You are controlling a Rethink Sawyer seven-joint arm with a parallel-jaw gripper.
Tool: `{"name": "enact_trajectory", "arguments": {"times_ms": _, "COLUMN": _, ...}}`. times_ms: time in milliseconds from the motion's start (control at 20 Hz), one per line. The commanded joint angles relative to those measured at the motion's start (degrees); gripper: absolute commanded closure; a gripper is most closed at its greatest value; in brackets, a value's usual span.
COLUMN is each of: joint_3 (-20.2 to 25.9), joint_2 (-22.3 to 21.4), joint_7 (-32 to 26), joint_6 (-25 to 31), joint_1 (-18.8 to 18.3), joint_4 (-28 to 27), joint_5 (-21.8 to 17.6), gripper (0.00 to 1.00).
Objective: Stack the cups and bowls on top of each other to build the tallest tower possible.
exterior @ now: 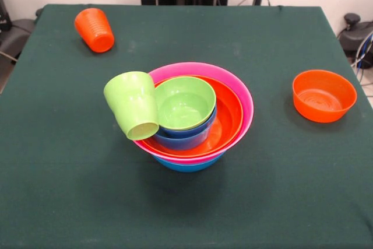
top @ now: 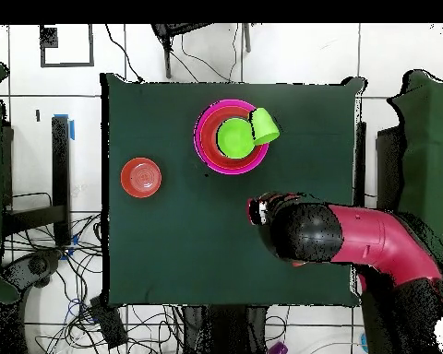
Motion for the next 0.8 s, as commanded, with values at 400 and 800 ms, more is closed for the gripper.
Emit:
{"name": "enact_trajectory", "arguments": {"times_ms": 400, "joint_3": -7.72, "joint_2": 2.65, "joint_7": 14.64, "joint_6": -5.74, "joint_1": 6.61, "joint_4": 5.11, "joint_5": -1.67, "gripper": 0.00}}
{"name": "enact_trajectory", "arguments": {"times_ms": 800, "joint_3": -16.63, "joint_2": 9.64, "joint_7": 25.68, "joint_6": -14.24, "joint_1": 18.95, "joint_4": 1.76, "joint_5": -3.11, "gripper": 0.00}}
